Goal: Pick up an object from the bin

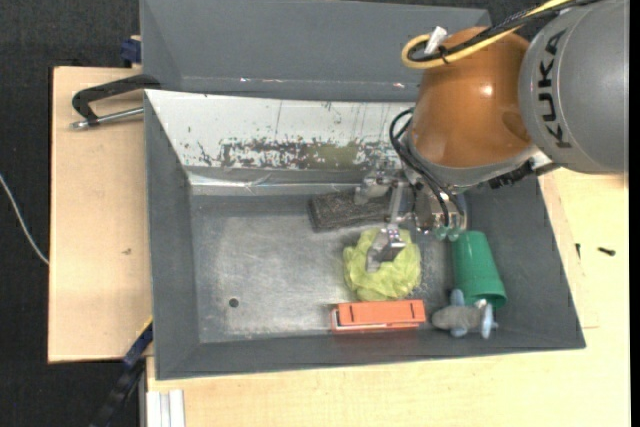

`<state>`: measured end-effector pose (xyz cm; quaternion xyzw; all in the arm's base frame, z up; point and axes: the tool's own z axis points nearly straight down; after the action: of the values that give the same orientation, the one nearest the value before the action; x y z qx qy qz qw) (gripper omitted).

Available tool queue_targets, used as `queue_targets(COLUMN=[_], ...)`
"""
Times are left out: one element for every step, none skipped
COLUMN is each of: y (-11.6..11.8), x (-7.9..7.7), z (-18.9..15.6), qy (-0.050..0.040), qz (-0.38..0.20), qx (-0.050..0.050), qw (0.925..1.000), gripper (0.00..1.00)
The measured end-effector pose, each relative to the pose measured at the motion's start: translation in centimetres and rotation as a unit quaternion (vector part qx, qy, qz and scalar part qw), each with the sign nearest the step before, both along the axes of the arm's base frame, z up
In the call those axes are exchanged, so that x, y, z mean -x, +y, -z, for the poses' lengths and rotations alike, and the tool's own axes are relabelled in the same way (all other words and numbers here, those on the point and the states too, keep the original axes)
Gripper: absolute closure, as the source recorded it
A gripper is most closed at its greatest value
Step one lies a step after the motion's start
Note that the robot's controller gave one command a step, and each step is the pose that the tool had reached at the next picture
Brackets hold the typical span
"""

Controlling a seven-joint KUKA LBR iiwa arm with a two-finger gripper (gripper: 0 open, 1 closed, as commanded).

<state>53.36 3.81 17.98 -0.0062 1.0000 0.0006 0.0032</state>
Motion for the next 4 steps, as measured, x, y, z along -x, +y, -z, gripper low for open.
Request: queue_targets(y=[-2.4, -3.9, -1.6, -0.3], x=[-5.4, -6.8, -7.1, -7.1], z=[2.2, 2.7, 10.7, 10.3], qy=[0.0019, 0.0006, -0.0009, -0.0043], qz=[-0.073, -0.120, -0.048, -0.048], qx=[0.000, 0.001, 0.000, 0.003], qw=[0.9974, 0.9928, 0.9988, 0.9988], gripper=[0.00, 0.00, 0.00, 1.00])
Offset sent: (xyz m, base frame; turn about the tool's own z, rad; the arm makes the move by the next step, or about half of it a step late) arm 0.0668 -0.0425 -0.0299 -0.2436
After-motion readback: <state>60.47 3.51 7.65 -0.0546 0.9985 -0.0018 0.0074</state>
